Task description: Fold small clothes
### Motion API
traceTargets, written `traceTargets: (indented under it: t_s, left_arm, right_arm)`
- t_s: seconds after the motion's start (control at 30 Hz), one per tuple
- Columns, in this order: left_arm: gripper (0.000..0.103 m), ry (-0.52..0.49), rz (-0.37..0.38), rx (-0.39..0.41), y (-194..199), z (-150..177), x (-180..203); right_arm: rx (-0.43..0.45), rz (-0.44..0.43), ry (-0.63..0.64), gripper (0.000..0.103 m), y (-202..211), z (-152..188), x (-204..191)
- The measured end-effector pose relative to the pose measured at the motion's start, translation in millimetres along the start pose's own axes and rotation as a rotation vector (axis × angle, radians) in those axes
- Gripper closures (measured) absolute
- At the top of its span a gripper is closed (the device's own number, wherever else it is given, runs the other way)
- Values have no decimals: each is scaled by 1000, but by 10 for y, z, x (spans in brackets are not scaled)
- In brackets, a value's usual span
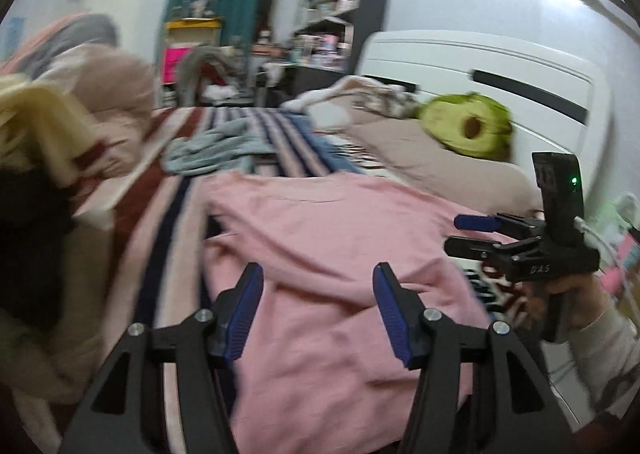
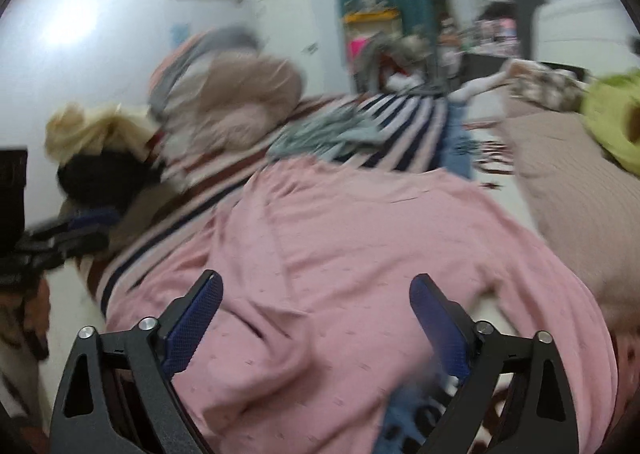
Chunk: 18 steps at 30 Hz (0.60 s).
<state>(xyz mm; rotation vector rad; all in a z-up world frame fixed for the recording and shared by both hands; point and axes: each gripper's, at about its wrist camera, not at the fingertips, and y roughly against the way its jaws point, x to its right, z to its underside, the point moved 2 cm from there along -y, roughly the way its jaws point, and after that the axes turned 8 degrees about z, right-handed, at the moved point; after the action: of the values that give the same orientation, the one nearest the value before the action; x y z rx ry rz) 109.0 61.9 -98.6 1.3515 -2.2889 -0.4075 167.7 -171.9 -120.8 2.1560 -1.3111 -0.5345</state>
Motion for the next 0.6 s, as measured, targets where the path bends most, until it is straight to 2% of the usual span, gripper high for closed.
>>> traceTargets:
  t_s: [0.07,0.13,0.3,0.47,0.6]
  left_arm:
    - [49,20,-56,10,67,25,-209]
    - [47,39,-91,16,86,56,-368]
    - [47,93,-137,23,49,68,-774]
    - [46,107,-144,-8,-169,59,-922]
    - [46,126,-120,-13,-349,51,-1016]
  right_arm:
    - [-61,-50,29,34,-173,-71,-42]
    - [-131,-88,62,37,-378,-143,-102]
    - [-239,-121,183,71,-786,-260,-361]
    - [-301,-168,231,71,-1086,-378,-592]
    - [-320,-165,280,71,-1305,-477,-768]
